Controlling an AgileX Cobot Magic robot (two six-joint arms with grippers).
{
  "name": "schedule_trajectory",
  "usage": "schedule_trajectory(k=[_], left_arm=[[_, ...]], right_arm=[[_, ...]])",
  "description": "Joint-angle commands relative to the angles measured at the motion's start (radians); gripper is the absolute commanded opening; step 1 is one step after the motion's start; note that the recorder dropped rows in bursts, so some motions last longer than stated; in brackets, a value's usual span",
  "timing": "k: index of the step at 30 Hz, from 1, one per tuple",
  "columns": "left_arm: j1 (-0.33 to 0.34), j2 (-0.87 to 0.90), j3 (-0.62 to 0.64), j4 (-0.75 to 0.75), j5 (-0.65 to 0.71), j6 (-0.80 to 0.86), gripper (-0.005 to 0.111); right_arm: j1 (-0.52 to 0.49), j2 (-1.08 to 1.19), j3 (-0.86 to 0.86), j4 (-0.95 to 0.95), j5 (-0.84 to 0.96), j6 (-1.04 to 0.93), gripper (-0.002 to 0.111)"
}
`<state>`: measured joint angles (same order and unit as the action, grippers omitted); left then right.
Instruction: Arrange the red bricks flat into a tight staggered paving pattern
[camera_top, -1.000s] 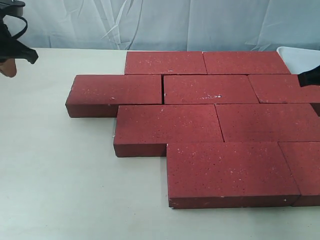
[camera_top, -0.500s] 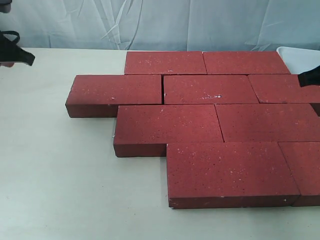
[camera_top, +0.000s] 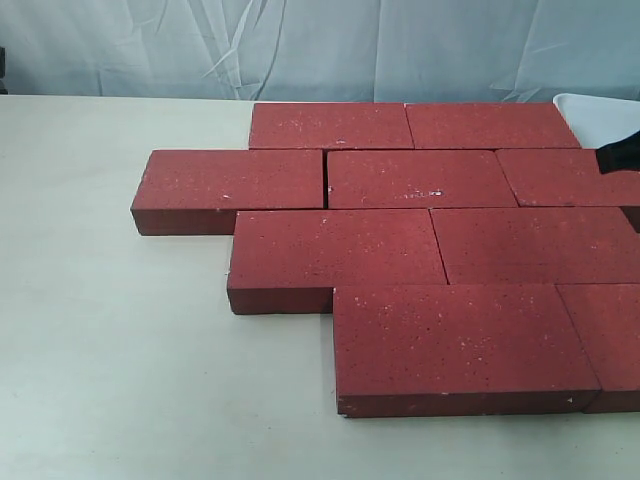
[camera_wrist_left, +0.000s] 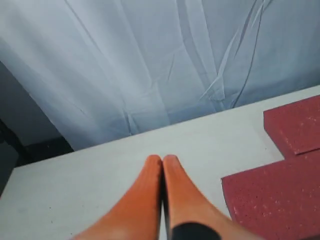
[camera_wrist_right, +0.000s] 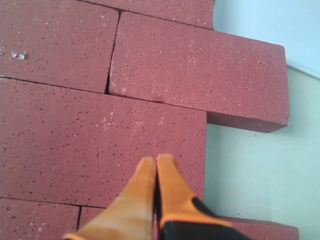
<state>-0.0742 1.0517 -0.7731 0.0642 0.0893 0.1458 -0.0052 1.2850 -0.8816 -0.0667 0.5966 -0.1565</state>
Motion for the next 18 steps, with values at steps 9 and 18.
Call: schedule_trajectory(k=[9, 18], left_arm=[[-0.009, -0.463, 0.22, -0.082, -0.064, -0.012, 0.0], [-0.009, -0.681, 0.295, -0.202, 0.064, -0.012, 0.0]], right_arm=[[-0.006, -0.006, 0.001, -0.001, -0.008, 0.0, -0.001], [-0.006, -0.006, 0.001, -0.001, -0.008, 0.0, -0.001]])
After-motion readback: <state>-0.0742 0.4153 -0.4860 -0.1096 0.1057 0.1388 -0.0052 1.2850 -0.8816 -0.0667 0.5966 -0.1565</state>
